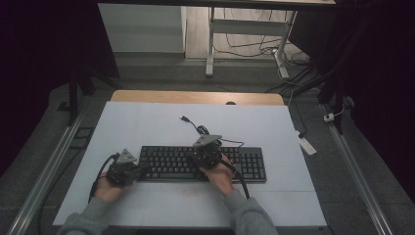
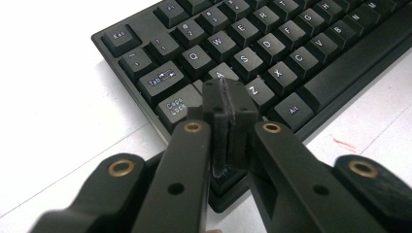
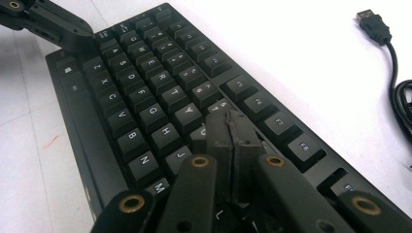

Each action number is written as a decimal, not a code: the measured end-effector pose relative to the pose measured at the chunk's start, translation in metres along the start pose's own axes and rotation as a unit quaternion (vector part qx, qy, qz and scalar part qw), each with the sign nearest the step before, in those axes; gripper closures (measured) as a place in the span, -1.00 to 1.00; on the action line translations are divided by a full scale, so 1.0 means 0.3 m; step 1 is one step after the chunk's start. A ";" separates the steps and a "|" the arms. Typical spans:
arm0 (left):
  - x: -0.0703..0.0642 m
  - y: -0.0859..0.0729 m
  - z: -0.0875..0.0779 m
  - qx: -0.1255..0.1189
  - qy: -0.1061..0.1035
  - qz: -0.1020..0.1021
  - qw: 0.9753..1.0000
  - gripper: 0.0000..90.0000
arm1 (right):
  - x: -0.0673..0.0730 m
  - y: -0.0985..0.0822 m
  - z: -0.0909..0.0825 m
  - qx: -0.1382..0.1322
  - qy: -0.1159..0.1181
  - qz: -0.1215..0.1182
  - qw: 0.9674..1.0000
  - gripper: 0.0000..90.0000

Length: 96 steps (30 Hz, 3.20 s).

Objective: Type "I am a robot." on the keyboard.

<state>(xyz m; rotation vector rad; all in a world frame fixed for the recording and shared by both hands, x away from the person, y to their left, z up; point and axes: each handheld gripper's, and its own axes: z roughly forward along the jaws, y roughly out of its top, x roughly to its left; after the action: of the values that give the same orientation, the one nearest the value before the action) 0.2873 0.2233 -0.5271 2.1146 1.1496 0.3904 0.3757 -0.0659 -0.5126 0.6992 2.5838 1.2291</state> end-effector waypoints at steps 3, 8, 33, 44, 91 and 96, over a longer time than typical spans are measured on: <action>0.001 0.000 0.001 0.000 0.001 -0.001 1.000 0.96 | -0.002 -0.001 0.000 0.001 0.000 0.002 1.000 0.97; 0.001 -0.001 0.002 0.000 0.001 0.000 1.000 0.96 | -0.003 -0.002 0.001 0.003 -0.002 0.000 1.000 0.97; -0.006 0.001 -0.004 -0.005 -0.005 0.003 1.000 0.98 | 0.002 0.005 -0.003 -0.013 -0.005 -0.011 1.000 0.99; -0.003 0.008 -0.036 -0.043 -0.013 -0.010 0.999 0.74 | -0.014 0.004 -0.058 -0.025 0.004 -0.002 1.000 0.67; -0.011 0.060 -0.081 -0.058 -0.064 0.003 0.996 -0.03 | -0.094 -0.369 -0.523 -0.046 -0.076 0.049 0.995 0.35; -0.037 0.080 -0.071 -0.051 -0.077 0.029 0.995 0.32 | -0.098 -0.373 -0.526 -0.048 -0.078 0.050 0.995 0.33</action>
<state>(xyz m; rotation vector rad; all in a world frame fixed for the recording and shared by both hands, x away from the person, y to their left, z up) 0.2842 0.2144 -0.4944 2.0538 0.9628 0.2992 0.3064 -0.2482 -0.4992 0.8770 2.3741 1.2627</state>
